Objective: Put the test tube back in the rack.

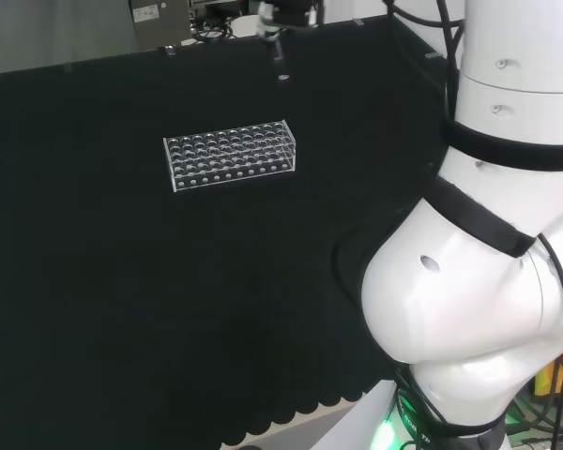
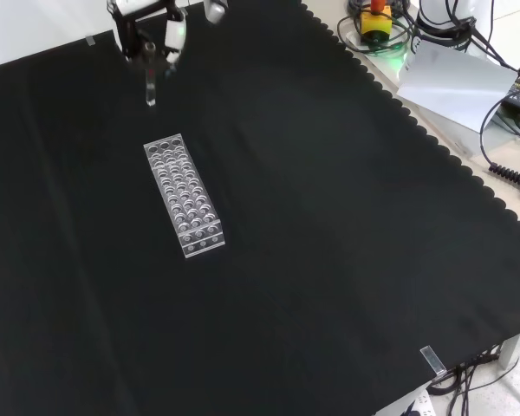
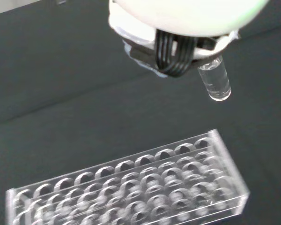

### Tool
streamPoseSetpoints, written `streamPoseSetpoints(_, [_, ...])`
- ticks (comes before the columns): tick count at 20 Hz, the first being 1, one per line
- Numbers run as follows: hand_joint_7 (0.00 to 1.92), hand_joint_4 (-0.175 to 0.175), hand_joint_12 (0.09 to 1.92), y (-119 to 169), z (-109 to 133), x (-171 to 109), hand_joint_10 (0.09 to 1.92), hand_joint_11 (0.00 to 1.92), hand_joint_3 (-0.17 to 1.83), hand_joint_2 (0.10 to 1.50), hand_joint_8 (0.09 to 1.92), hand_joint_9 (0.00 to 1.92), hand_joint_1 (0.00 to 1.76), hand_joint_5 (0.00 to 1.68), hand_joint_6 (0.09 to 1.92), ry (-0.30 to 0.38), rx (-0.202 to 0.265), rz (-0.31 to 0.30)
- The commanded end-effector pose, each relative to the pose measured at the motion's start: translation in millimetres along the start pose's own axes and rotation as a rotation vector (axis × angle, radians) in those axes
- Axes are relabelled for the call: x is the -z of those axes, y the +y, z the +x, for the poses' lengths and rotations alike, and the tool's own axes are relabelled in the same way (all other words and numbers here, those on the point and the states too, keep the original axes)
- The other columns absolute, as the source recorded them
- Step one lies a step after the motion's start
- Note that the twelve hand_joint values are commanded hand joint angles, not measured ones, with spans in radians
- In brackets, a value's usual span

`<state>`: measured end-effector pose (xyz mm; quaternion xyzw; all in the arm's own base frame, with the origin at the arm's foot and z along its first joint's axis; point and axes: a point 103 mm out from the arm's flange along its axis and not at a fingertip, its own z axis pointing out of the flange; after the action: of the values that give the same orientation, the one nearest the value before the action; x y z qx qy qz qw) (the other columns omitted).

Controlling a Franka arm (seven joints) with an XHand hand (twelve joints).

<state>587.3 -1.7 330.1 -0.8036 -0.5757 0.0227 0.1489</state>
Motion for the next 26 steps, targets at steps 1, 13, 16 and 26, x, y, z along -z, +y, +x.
streamPoseSetpoints(1, [1.38,-0.175,0.94,-0.6,37.6,-16.5,0.48,1.16,0.51,0.70,0.73,1.33,1.43,1.31,0.30,0.035,0.076,0.026])
streamPoseSetpoints(13, [1.38,-0.175,0.95,16.8,76.8,-53.8,0.48,1.16,0.51,0.70,0.73,1.33,1.43,1.31,0.30,0.095,0.123,0.084])
streamPoseSetpoints(16, [1.38,-0.175,0.95,20.9,83.2,-62.4,0.48,1.16,0.51,0.70,0.73,1.33,1.43,1.31,0.30,0.107,0.139,0.102])
streamPoseSetpoints(26, [1.38,-0.175,0.95,32.9,102.1,-86.8,0.48,1.16,0.51,0.70,0.73,1.33,1.43,1.31,0.30,0.116,0.134,0.136])
